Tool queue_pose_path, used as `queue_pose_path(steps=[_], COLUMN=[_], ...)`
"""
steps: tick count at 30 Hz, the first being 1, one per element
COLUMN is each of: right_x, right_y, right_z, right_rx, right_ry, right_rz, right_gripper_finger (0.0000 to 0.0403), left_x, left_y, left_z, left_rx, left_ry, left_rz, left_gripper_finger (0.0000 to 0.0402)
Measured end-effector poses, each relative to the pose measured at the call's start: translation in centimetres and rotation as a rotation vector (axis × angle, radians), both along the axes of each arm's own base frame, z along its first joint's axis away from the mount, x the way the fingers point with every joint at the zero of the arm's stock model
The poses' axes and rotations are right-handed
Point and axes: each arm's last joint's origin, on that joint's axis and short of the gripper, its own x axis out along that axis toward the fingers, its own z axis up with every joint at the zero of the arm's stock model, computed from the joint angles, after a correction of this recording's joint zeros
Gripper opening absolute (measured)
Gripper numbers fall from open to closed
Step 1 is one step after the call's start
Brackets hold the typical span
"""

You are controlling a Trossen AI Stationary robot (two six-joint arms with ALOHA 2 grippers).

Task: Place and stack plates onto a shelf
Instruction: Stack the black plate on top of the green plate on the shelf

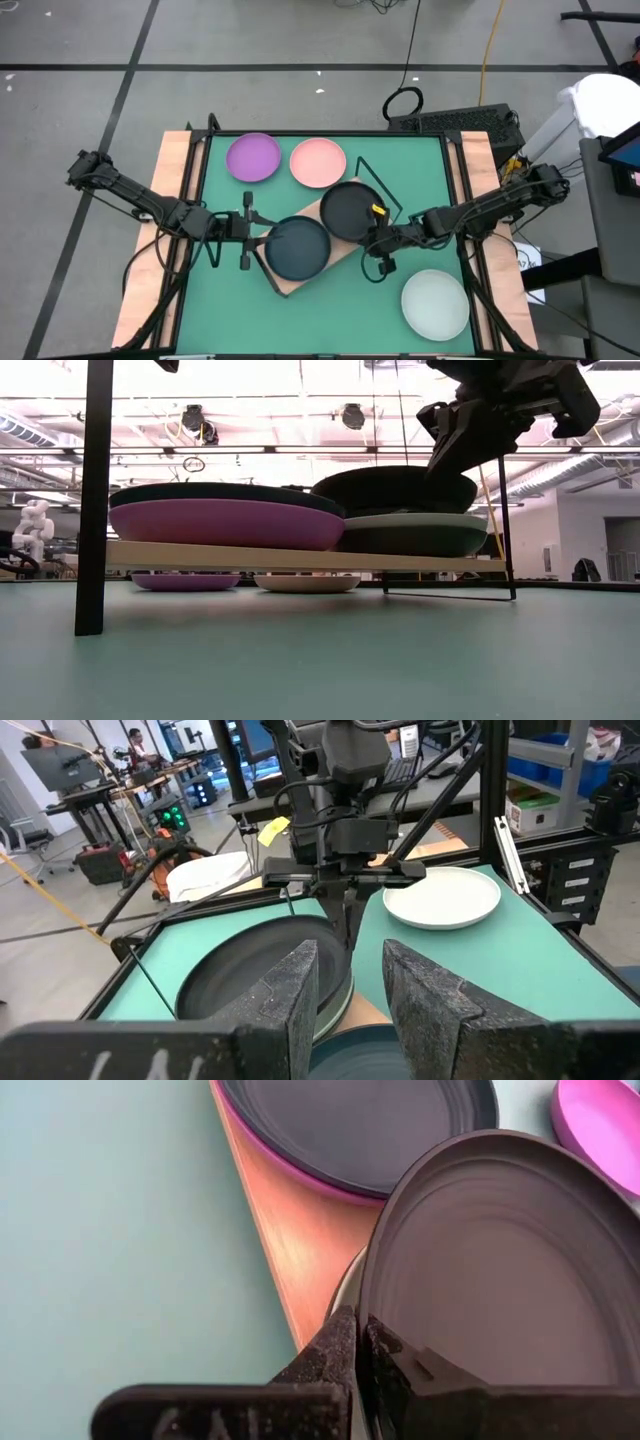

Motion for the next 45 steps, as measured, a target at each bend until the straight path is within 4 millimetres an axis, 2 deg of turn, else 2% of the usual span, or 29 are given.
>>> queue_pose_path(steps=[33,45], right_x=[-0.16,-0.19], right_y=[-0.05,-0.06], right_z=[-0.28,-0.20], right_rx=[0.022,0.023], right_ry=[0.029,0.025], right_rz=[-0.037,-0.041], right_gripper_finger=[0.0007,0.0085], left_x=[0.00,0.00], left_y=[0.00,0.00], left_z=[0.00,0.00], left_rx=[-0.013,-0.020], left_ry=[0.000,0.000], left_rz=[0.001,0.002], left_gripper_finger=[0.0122,0.0122])
